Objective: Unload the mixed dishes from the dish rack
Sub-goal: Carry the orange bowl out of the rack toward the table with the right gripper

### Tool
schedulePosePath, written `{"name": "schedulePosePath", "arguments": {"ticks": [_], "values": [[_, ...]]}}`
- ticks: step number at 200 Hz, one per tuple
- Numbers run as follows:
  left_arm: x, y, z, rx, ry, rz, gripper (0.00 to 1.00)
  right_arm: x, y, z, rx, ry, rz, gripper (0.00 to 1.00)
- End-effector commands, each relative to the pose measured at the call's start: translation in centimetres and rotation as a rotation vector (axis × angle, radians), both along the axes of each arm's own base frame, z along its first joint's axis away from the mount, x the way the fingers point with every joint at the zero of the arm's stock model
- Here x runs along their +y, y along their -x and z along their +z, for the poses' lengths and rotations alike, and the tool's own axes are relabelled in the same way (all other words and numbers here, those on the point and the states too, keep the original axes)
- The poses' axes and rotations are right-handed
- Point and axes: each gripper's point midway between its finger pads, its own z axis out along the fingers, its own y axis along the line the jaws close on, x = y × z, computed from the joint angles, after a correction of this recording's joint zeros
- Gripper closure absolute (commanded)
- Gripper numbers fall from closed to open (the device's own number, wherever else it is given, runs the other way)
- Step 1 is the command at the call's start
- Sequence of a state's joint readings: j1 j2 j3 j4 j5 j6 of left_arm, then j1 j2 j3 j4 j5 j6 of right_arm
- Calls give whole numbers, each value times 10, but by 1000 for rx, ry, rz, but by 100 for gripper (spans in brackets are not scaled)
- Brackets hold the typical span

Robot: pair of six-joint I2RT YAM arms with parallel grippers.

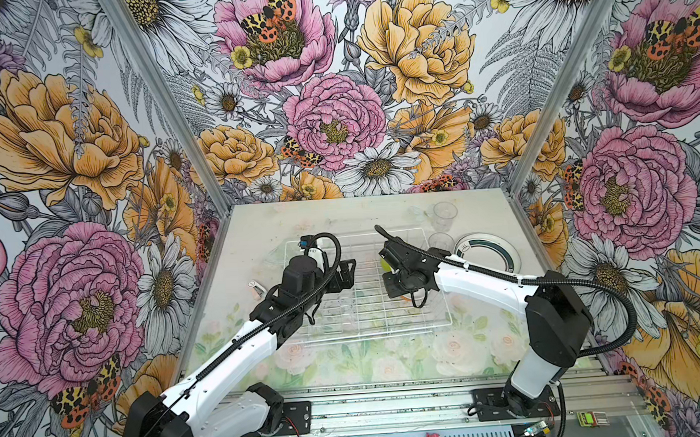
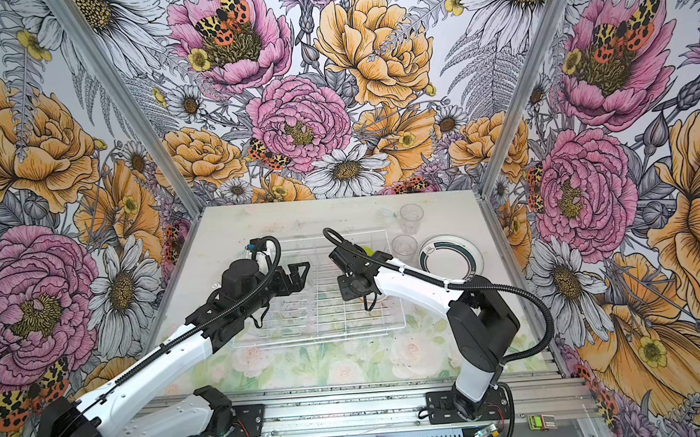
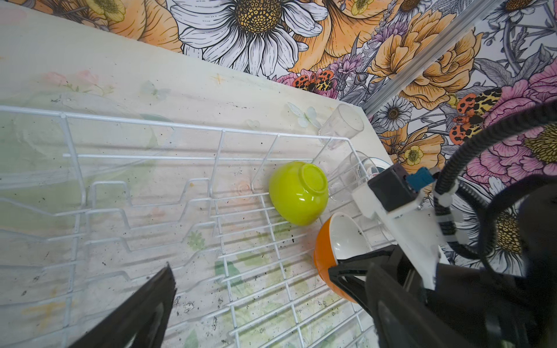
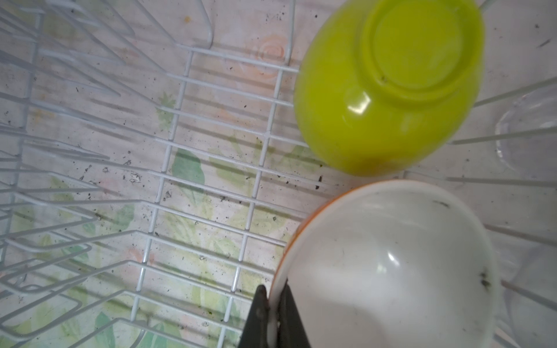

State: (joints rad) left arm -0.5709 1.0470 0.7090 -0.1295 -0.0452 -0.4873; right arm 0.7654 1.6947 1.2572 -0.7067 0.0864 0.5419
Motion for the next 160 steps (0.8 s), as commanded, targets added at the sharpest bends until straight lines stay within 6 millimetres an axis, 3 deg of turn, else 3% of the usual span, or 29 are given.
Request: {"name": "schedulePosePath", "arguments": {"ticks": [1,44,100,131,160], "values": [[9,-2,8,-36,8,30,1,-9,5,1,18,24,-20,100],[10,0,9,-38,8,33,1,-7,4,27,-26,-30,-24,100],[9,-1,7,-33,21,34,1,-2,-1,88,-139,-141,-14,100],[10,1,10,-37,25,34,1,-20,-7,115,-239,-131,-68,100],[12,3,12,-45,32,40,1,-54,-10,140,-352,-105,-168,100]]}}
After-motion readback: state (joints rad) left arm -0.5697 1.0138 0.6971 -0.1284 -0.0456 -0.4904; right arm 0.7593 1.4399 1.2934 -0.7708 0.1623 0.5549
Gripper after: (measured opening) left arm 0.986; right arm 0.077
